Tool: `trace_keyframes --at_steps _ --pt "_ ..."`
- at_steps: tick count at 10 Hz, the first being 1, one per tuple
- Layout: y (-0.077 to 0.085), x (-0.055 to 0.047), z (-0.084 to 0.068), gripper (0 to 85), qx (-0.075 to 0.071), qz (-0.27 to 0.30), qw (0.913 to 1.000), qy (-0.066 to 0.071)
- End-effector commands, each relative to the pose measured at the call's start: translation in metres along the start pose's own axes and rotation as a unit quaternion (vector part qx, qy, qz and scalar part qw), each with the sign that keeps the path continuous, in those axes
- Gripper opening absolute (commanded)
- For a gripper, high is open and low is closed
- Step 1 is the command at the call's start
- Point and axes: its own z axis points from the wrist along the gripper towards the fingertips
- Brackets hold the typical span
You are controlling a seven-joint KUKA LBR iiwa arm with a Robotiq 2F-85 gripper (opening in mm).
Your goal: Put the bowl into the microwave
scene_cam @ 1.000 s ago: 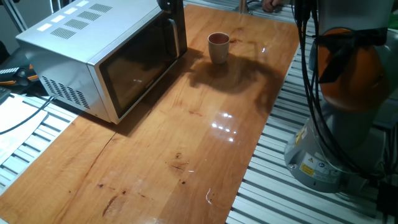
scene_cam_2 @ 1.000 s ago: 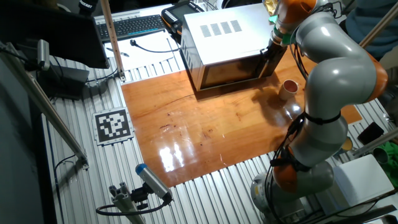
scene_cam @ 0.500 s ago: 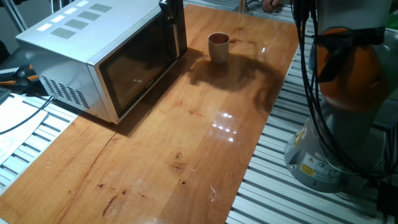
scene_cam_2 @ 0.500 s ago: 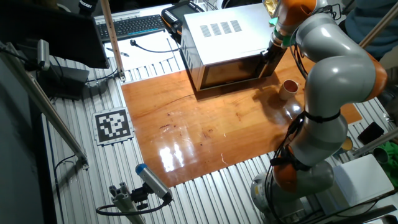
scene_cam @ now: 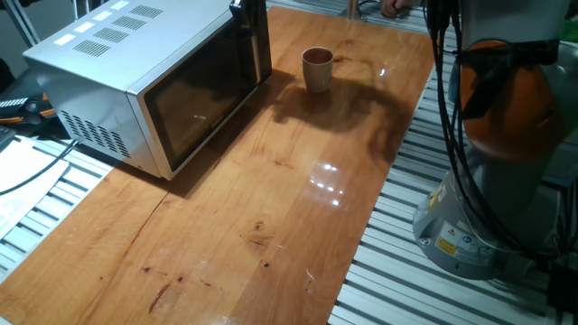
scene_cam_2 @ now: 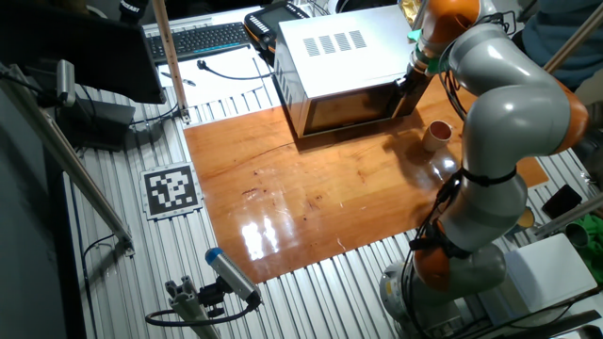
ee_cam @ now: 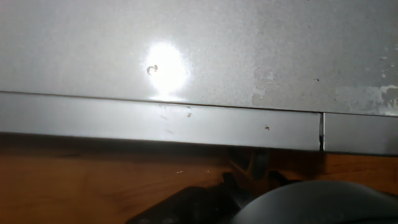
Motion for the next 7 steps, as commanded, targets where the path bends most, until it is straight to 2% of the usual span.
trace_keyframes --at_steps 1,7 --pt "0.0005 -0.0013 0.0007 34.0 0.0 0.0 1.0 -0.002" --pt "0.0022 -0.0052 0.004 34.0 0.0 -0.004 1.0 -0.002"
